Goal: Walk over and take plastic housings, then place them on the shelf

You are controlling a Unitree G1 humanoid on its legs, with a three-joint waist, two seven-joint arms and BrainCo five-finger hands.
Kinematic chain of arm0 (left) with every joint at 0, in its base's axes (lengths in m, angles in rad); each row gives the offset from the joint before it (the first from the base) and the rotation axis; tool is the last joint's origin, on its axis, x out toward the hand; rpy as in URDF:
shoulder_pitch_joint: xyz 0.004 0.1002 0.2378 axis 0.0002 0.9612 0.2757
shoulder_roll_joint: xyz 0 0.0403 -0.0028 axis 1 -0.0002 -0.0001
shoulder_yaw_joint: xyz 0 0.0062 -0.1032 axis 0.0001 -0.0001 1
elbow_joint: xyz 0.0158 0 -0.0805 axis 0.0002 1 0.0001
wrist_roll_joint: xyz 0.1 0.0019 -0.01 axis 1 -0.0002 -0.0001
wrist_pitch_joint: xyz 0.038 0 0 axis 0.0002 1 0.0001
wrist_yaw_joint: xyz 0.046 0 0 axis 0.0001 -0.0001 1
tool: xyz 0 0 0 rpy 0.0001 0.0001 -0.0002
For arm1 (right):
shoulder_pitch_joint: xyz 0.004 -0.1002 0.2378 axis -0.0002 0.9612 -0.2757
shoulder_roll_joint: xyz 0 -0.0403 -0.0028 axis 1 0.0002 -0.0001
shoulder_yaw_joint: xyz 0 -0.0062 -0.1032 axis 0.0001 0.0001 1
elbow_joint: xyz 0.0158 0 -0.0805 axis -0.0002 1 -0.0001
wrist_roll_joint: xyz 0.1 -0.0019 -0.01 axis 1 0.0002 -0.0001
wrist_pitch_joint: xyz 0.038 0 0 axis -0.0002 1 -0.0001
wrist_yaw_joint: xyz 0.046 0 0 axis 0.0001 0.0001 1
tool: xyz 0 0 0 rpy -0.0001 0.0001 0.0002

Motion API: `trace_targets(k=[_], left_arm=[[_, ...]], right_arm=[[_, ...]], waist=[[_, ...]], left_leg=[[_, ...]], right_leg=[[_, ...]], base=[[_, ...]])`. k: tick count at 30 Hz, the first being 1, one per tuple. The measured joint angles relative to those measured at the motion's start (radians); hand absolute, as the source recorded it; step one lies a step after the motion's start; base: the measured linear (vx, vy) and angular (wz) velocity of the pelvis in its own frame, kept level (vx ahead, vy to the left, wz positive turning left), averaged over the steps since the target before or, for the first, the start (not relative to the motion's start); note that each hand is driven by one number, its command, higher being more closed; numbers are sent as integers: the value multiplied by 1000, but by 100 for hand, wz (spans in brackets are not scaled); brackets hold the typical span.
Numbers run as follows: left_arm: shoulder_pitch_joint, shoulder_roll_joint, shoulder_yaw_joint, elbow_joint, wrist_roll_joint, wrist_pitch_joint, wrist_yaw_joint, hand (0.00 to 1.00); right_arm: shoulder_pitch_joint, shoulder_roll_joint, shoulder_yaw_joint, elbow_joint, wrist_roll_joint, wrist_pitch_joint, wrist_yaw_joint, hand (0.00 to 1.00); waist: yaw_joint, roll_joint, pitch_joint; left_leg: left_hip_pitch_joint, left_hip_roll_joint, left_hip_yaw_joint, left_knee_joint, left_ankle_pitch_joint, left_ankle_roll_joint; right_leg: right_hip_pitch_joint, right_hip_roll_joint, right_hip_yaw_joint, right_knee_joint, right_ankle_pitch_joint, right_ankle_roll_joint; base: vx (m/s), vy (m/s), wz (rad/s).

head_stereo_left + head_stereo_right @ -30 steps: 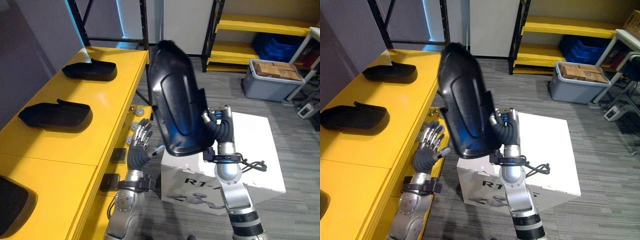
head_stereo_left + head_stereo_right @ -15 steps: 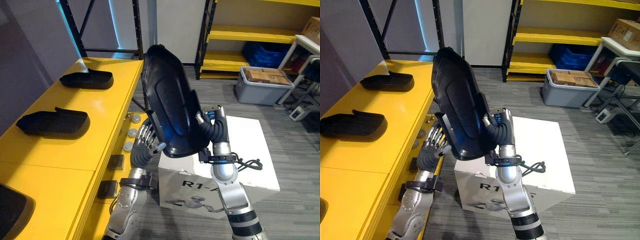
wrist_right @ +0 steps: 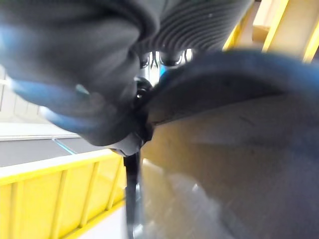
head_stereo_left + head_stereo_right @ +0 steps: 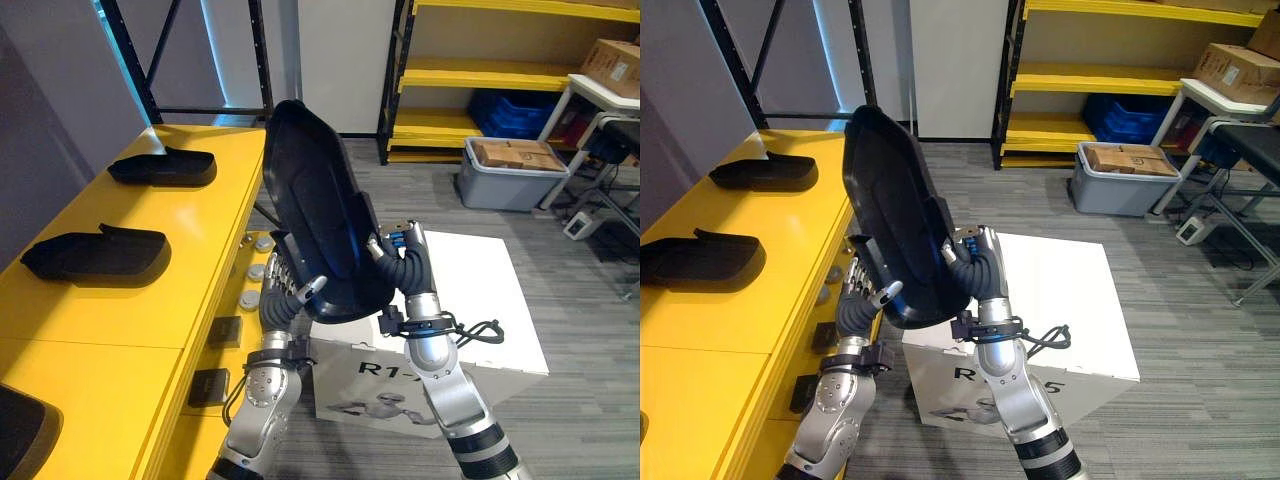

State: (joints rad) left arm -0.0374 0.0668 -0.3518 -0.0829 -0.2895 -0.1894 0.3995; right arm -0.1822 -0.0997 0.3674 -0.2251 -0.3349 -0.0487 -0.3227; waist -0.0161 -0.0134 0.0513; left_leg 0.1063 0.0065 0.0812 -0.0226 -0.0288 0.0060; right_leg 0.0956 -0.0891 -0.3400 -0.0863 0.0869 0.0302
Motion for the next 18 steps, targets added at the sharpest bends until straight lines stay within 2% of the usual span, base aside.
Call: trace_targets(k=[5, 6, 13, 14, 18], left_arm=[[-2, -18, 22, 33, 40, 14, 42, 0], [-2, -19, 22, 33, 40, 15, 47, 100], [-9, -27, 48, 34, 39, 15, 40, 100], [-9, -27, 53, 34, 39, 15, 37, 100], [-9, -27, 68, 37, 36, 15, 32, 100]], right_arm=[[37, 17, 28, 0, 11, -11, 0, 100], [40, 17, 29, 0, 11, -11, 0, 100], [72, 19, 36, 0, 55, -11, 0, 100], [73, 19, 39, 0, 55, -11, 0, 0], [93, 18, 48, 0, 73, -35, 14, 0]], waist=[[-5, 0, -7], [-5, 0, -7], [-10, 0, -12], [-14, 0, -12], [-17, 0, -22]], left_leg=[[1, 1, 1, -2, 0, 0], [1, 1, 1, -2, 0, 0], [2, 1, 2, -5, 0, 0], [2, 1, 2, -6, 0, 0], [2, 1, 2, -6, 0, 0]], right_leg=[[0, 2, 1, 0, 0, 0], [0, 2, 1, 0, 0, 0], [-2, 2, 2, 0, 0, 0], [-2, 2, 2, 0, 0, 0], [-5, 2, 2, 0, 0, 0]], base=[[0, 0, 0], [0, 0, 0], [0, 0, 0], [0, 0, 0], [0, 0, 0]])
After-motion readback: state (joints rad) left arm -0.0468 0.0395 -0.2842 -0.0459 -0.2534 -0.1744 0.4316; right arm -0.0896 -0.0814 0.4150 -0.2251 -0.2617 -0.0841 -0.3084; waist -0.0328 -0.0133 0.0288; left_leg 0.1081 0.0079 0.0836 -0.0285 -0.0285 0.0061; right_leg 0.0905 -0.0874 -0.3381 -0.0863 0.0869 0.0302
